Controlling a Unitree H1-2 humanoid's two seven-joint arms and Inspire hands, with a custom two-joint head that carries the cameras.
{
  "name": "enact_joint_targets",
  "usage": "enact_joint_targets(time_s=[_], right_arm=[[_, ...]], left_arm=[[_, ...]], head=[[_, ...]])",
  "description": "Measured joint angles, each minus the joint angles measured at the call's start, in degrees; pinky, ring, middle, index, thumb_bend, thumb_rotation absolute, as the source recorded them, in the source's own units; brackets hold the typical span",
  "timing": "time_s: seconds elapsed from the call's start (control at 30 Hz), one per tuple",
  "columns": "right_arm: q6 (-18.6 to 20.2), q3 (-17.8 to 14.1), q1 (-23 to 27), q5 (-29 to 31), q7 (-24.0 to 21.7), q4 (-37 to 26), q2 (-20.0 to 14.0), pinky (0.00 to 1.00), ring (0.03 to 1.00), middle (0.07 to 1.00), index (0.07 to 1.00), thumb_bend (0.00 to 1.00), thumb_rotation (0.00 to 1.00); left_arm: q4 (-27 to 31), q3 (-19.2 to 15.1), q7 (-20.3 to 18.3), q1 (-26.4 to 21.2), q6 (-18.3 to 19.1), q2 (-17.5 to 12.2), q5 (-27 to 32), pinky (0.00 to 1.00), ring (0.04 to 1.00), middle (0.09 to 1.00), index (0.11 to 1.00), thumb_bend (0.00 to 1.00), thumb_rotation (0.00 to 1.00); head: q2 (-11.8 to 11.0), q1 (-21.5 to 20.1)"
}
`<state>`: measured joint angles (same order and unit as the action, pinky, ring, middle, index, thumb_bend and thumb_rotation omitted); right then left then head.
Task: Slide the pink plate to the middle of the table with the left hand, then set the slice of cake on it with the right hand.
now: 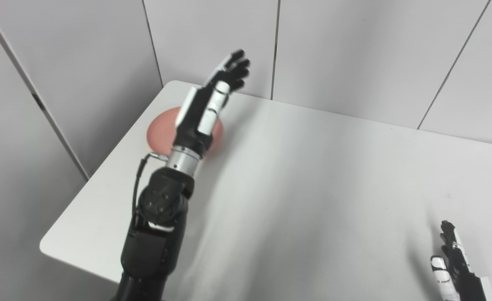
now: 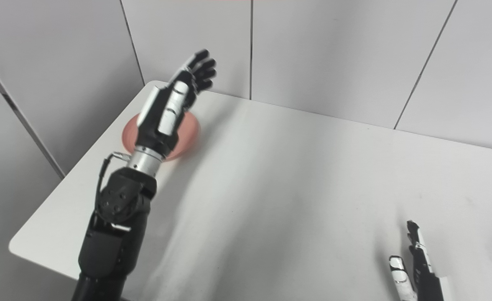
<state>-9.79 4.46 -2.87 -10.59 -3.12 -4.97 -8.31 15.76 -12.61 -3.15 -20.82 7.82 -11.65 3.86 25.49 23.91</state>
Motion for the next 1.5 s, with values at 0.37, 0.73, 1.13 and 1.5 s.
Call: enact_joint_targets(time_s=[0.37, 0.73, 1.13, 1.5], right_arm=[[0.0, -0.3, 0.0, 0.2, -0.1, 0.1, -0.1, 1.00, 1.000, 0.990, 0.980, 0.34, 1.00], [0.4, -0.5, -0.1, 0.7, -0.7, -0.3, -0.2, 1.00, 1.000, 0.995, 0.985, 0.30, 1.00], [0.5, -0.6, -0.2, 1.0, -0.7, -0.3, -0.2, 1.00, 1.000, 0.996, 0.986, 0.30, 1.00], [0.5, -0.7, -0.2, 1.9, -0.9, -0.3, -0.2, 1.00, 1.000, 1.000, 0.988, 0.32, 1.00]], left_arm=[[-11.8, -6.5, 3.2, -4.4, -0.3, -5.8, 1.8, 0.89, 0.888, 0.888, 0.880, 0.42, 1.00], [-18.8, -10.1, 3.2, -6.6, -0.6, -10.5, 6.0, 0.88, 0.886, 0.890, 0.871, 0.38, 1.00], [-24.9, -11.6, 0.4, -6.6, 2.3, -16.0, 11.3, 0.92, 0.941, 0.946, 0.923, 0.40, 1.00], [-30.8, -12.5, -0.3, -6.5, 2.2, -16.9, 13.2, 0.92, 0.940, 0.936, 0.912, 0.39, 1.00]], head=[[0.4, 1.3], [0.5, 2.1], [0.9, 2.1], [1.5, 2.5]])
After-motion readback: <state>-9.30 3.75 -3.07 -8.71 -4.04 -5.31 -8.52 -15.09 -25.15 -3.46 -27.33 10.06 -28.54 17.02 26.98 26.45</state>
